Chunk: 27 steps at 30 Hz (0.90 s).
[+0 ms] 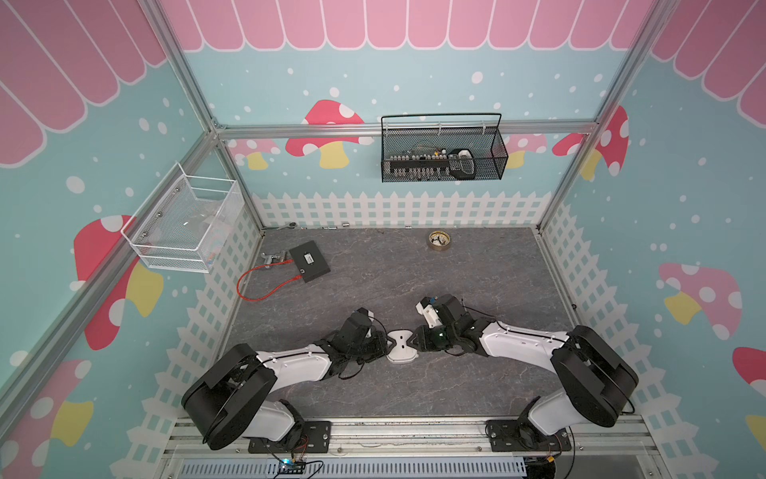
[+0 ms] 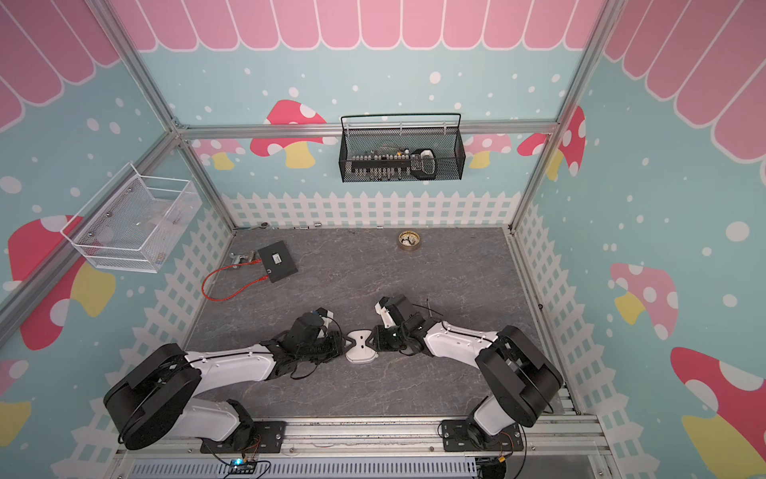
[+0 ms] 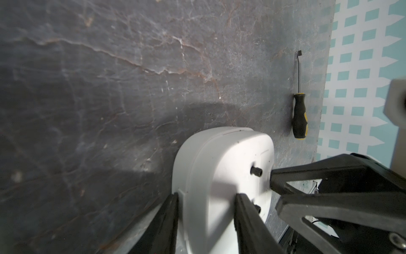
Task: Remove the battery from the alarm
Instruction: Remove the cover from the alarm.
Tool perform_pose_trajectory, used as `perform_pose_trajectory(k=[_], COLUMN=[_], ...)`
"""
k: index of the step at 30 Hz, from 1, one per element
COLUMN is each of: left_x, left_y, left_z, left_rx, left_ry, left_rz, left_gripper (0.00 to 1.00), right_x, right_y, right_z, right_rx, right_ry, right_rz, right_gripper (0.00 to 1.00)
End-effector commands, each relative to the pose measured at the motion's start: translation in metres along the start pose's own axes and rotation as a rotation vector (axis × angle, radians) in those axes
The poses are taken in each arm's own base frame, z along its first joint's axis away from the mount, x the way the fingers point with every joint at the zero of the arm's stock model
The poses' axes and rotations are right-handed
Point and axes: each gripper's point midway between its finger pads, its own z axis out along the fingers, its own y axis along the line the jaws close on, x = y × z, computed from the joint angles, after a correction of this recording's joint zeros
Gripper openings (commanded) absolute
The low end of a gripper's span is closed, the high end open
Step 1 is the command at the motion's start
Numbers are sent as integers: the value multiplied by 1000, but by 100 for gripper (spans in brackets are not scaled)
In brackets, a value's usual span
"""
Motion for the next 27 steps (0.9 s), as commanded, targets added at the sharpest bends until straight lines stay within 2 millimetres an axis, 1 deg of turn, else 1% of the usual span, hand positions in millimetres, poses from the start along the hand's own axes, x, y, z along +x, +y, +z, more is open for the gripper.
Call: perform_pose_trajectory(k=[1, 7, 10, 14, 17, 22, 27], left_x=[33, 35, 37, 38, 38, 38, 38], left_y=[42, 42, 42, 42, 42, 42, 43], left_z=[9, 12, 14, 15, 15, 16, 15], left_rx=[-144, -145, -148, -148, -151, -150, -152], left_ry=[117, 126, 134, 137, 139, 139, 137], left_rz=[-11, -8, -4, 0, 0, 1, 1], left_gripper=[41, 40, 40, 39, 39, 38, 39], right_x=[17, 14, 13, 13, 12, 12, 5], right_y=[-4, 3, 9, 19, 30, 43, 68], right_z=[10, 12, 14, 12, 7, -2, -26], right_rx=[-25, -96, -159, -257, -336, -421, -550], right_ry=[38, -5, -25, -58, -74, -85, -137], right_rz=[31, 56, 79, 100, 97, 100, 56], right_gripper=[30, 29, 28, 28, 28, 28, 28])
